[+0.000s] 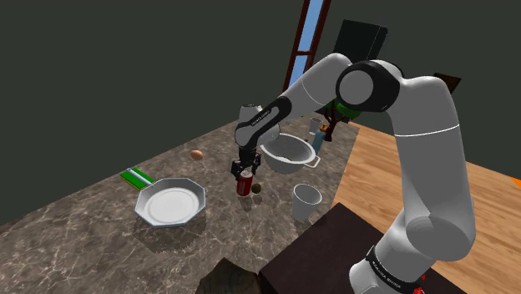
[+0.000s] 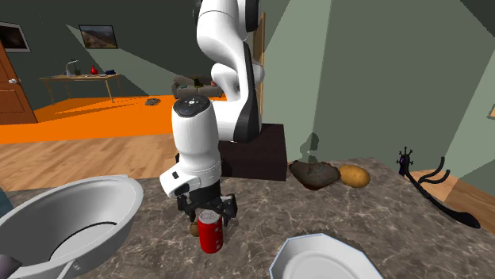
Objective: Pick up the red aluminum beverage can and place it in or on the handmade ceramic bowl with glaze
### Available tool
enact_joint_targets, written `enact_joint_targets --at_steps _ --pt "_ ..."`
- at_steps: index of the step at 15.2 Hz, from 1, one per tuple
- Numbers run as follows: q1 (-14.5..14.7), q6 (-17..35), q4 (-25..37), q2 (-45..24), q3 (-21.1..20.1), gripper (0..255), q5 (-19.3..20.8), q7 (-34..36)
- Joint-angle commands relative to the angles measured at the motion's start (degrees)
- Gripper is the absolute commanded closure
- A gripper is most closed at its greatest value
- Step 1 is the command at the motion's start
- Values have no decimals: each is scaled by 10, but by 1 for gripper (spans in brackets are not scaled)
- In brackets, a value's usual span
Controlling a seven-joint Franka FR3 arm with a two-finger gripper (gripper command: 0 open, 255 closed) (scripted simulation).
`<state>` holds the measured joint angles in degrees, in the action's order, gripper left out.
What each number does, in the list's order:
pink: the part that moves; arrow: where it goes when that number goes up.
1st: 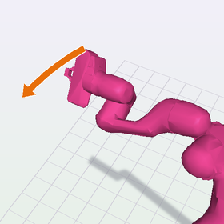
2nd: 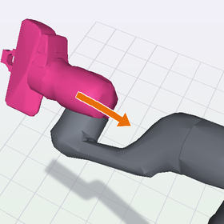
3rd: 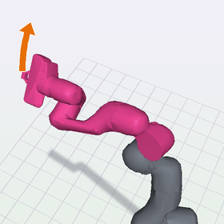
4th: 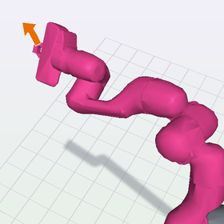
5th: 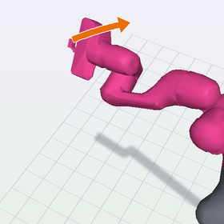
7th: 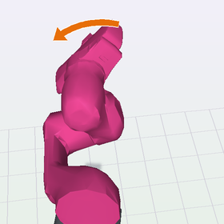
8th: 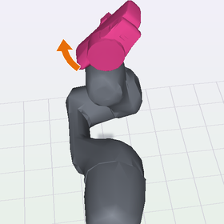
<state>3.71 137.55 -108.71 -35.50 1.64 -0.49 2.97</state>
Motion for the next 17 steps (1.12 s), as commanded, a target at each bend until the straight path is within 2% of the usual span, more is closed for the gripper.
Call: enact_joint_targets --at_steps 1,10,17 --pt "0 0 0 0 0 255 0 0" --pt "0 0 0 0 0 255 0 0" --pt "1 -36 -6 42 1 255 1 0"
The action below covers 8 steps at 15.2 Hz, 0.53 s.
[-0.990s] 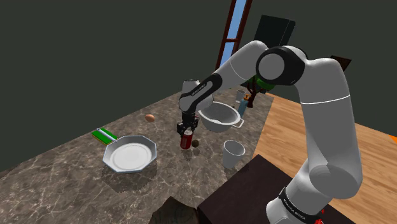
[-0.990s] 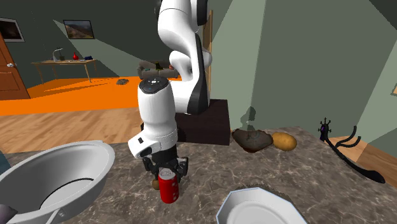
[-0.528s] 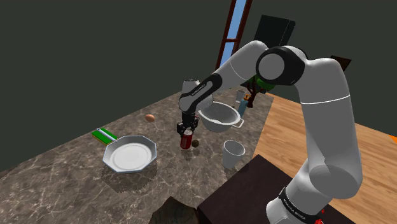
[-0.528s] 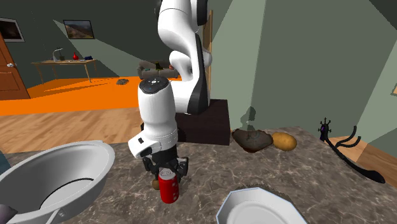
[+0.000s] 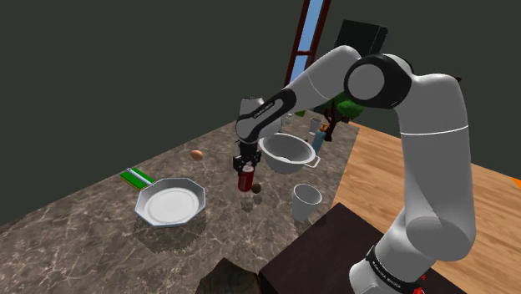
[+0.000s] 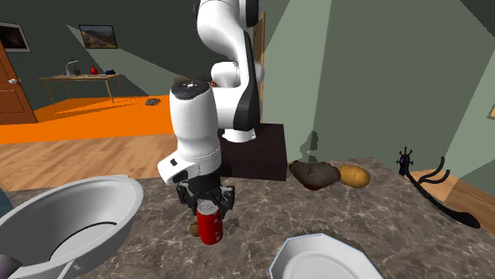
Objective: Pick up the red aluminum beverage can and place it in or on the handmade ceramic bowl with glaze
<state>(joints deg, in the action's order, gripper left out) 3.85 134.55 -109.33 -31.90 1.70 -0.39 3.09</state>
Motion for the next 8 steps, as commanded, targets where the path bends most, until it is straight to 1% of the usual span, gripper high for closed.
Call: enact_joint_targets --at_steps 1,8 --pt "0 -12 0 12 0 255 0 -1" --pt "0 -51 1 50 1 255 2 0"
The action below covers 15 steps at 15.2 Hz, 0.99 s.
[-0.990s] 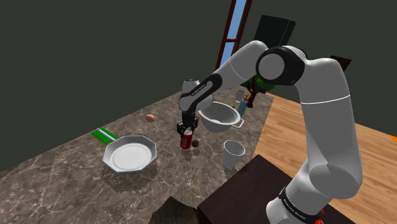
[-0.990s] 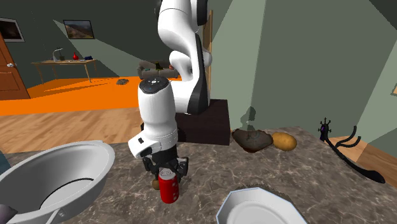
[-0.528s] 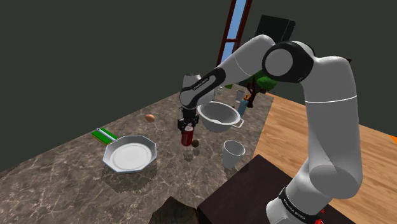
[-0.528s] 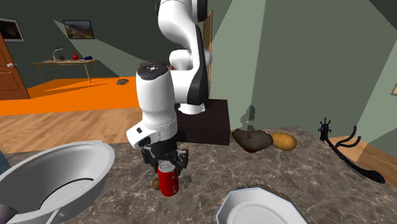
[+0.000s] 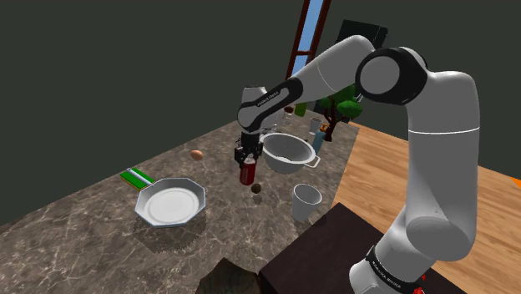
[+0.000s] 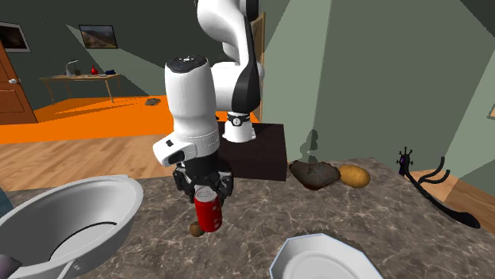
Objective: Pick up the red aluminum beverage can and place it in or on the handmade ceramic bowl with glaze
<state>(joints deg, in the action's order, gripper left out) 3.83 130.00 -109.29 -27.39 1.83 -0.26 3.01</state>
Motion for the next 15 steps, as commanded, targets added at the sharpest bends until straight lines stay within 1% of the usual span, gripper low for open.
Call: enact_joint_targets --at_steps 1,14,15 --pt "0 -12 1 10 0 255 0 0" --pt "1 -88 20 68 1 255 2 1" --pt "8 -82 -1 83 -2 255 3 10"
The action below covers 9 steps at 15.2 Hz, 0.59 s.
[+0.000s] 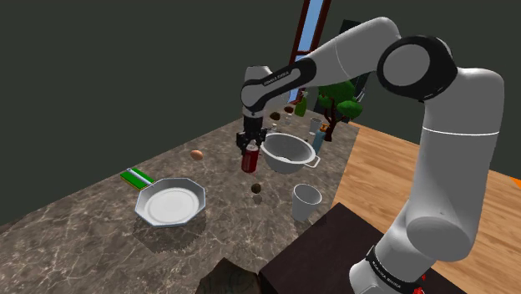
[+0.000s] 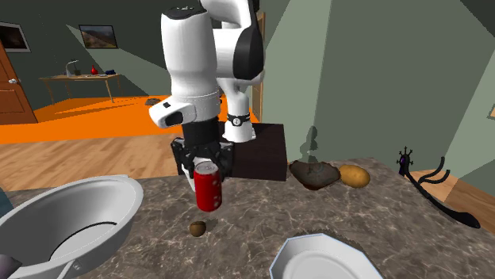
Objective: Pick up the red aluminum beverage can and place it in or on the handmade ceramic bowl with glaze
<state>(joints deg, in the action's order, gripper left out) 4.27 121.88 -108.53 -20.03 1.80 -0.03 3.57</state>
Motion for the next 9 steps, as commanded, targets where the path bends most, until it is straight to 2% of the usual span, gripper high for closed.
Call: enact_joint_targets --at_steps 1,9 --pt "10 5 -29 23 -5 255 1 14" --pt "61 37 -164 127 -39 255 -3 97"
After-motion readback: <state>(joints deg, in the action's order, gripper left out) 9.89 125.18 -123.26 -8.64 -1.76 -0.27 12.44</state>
